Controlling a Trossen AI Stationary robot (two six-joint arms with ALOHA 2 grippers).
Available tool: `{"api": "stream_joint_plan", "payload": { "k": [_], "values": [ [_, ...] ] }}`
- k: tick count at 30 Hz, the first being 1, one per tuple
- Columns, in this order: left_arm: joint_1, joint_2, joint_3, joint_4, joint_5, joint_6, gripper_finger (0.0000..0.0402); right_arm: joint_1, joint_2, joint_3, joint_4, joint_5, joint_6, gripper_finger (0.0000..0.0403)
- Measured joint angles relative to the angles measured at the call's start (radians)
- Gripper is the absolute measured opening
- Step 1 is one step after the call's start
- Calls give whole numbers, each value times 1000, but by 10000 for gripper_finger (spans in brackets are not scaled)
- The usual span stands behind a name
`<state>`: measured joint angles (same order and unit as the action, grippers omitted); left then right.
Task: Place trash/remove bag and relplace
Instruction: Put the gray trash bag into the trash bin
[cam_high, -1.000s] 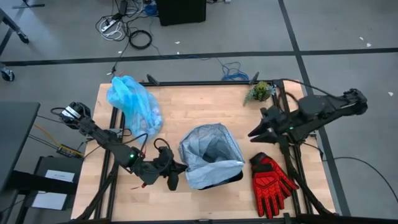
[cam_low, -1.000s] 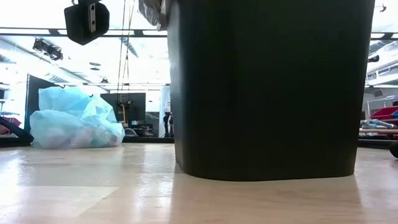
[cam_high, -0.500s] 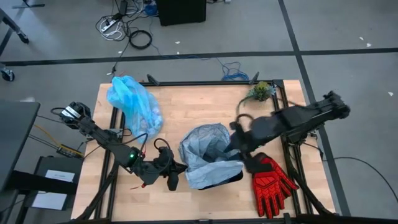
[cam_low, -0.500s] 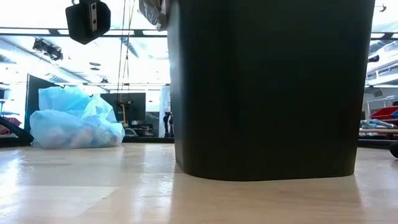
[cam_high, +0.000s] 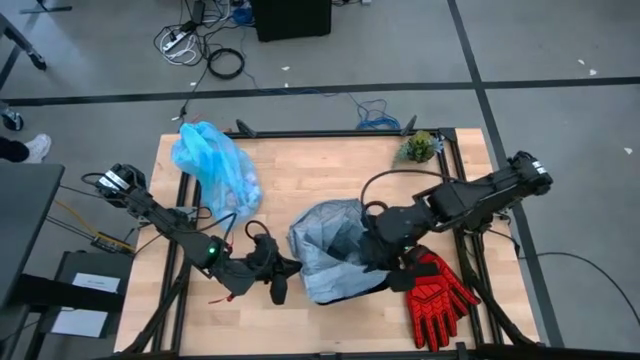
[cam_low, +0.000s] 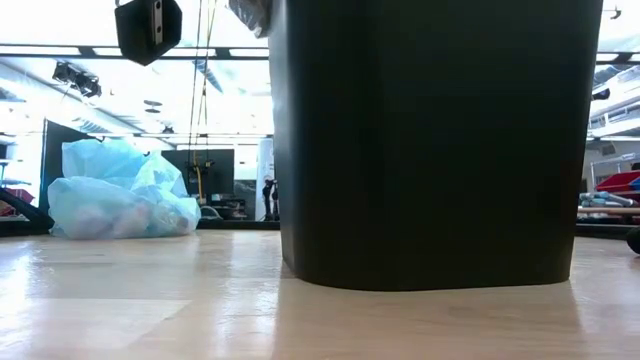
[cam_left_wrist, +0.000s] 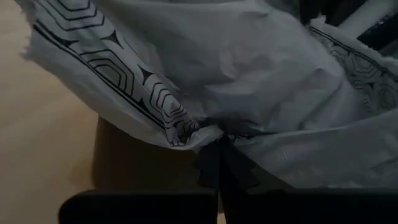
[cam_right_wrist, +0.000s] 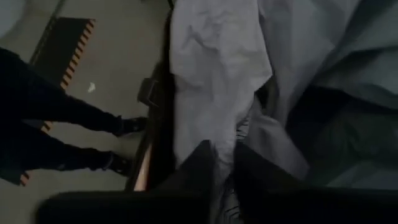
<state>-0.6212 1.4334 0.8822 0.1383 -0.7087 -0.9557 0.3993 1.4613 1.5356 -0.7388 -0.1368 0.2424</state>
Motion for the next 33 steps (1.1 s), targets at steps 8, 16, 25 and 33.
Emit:
{"api": "stream_joint_plan", "payload": {
  "k": [8,16,25,33],
  "values": [
    [-3,0,0,117,117,107,5,126,-98,2,-14,117,77,1],
    [-3,0,0,172,259,145,5,213,-50,2,-47,148,150,0],
    [-10,0,0,298,343,247,5,290,-23,0,-76,221,192,0],
    [-36,0,0,232,341,212,5,297,-18,-36,-65,229,210,0]
  ]
}}
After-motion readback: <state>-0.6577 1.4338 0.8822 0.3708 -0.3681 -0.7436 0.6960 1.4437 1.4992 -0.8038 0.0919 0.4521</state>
